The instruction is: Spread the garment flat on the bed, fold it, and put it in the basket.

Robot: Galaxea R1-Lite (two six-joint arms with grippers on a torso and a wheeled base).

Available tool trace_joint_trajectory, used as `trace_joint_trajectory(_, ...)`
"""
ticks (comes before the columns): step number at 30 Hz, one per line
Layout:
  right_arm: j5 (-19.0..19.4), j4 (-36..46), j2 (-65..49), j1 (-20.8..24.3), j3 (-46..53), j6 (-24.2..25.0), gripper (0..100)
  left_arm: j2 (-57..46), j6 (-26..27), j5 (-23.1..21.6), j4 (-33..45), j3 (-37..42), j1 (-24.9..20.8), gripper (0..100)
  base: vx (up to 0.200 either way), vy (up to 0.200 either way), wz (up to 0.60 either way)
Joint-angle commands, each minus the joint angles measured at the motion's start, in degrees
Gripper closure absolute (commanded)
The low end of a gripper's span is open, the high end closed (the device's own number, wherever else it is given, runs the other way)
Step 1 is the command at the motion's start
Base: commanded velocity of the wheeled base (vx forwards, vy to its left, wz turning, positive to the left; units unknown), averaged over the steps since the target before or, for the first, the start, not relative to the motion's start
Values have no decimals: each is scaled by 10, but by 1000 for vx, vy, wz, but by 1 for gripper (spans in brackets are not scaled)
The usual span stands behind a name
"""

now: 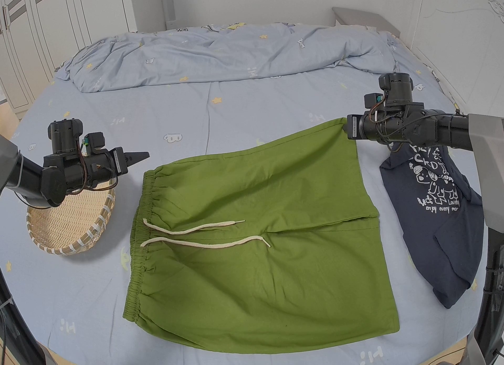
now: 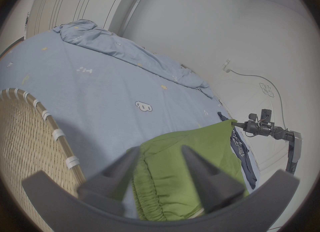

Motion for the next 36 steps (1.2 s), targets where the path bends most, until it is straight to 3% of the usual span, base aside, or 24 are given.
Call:
trace_joint_trajectory(1, 2, 0, 9, 2, -1, 0, 0, 12, 0, 0, 0, -9, -3, 0, 0, 0, 0)
trace_joint_trajectory(9, 0, 1, 11, 1, -4, 0, 0, 2, -2, 1, 0, -9, -9, 0, 0, 0, 0)
trace_joint_trajectory(16, 1, 25, -24, -20, 3, 6, 0, -66, -6, 1, 1, 33, -26, 0, 0, 0, 0)
trace_joint_trajectory(23, 8, 58, -112, -32, 91, 75, 0, -96, -17, -4, 1, 86, -20, 0, 0, 0, 0)
trace_joint_trajectory(24, 23, 59, -158, -38, 161, 106, 0, -106, -31, -6, 1, 114, -19, 0, 0, 0, 0)
trace_joint_trajectory(26, 36, 59, -180, -42, 197, 114, 0, -113, -40, -6, 1, 130, -19, 0, 0, 0, 0)
trace_joint_trajectory(28, 94, 57, -248, -60, 299, 129, 0, -134, -54, -12, 1, 189, -21, 0, 0, 0, 0)
trace_joint_trajectory(31, 118, 57, -271, -68, 332, 134, 0, -143, -56, -20, 1, 214, -22, 0, 0, 0, 0)
trace_joint_trajectory(32, 155, 57, -305, -74, 389, 144, 0, -166, -51, -43, 1, 277, -22, 0, 0, 0, 0)
trace_joint_trajectory(36, 170, 55, -333, -74, 451, 149, 0, -208, -49, -81, 1, 376, -23, 0, 0, 0, 0)
